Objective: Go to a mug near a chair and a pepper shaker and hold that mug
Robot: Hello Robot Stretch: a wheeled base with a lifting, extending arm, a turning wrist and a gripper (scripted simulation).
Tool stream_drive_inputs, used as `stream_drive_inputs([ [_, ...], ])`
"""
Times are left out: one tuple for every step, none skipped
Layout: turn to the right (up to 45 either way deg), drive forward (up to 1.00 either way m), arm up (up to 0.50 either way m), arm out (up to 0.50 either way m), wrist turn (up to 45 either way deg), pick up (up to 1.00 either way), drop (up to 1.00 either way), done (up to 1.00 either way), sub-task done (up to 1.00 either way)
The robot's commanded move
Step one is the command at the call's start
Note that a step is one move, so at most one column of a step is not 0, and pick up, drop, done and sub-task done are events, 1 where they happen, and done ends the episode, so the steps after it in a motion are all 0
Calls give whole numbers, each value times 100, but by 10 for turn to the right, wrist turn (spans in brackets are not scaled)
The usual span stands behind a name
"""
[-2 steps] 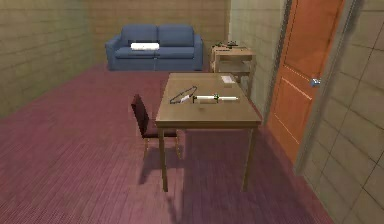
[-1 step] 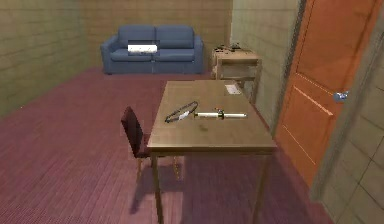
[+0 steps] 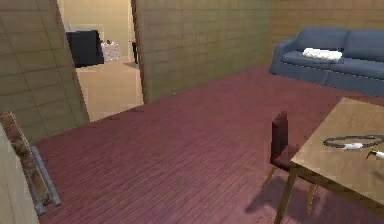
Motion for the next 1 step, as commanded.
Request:
stream_drive_inputs([
  [-210, 0, 0, 0, 0, 0, 0, 0, 0],
])
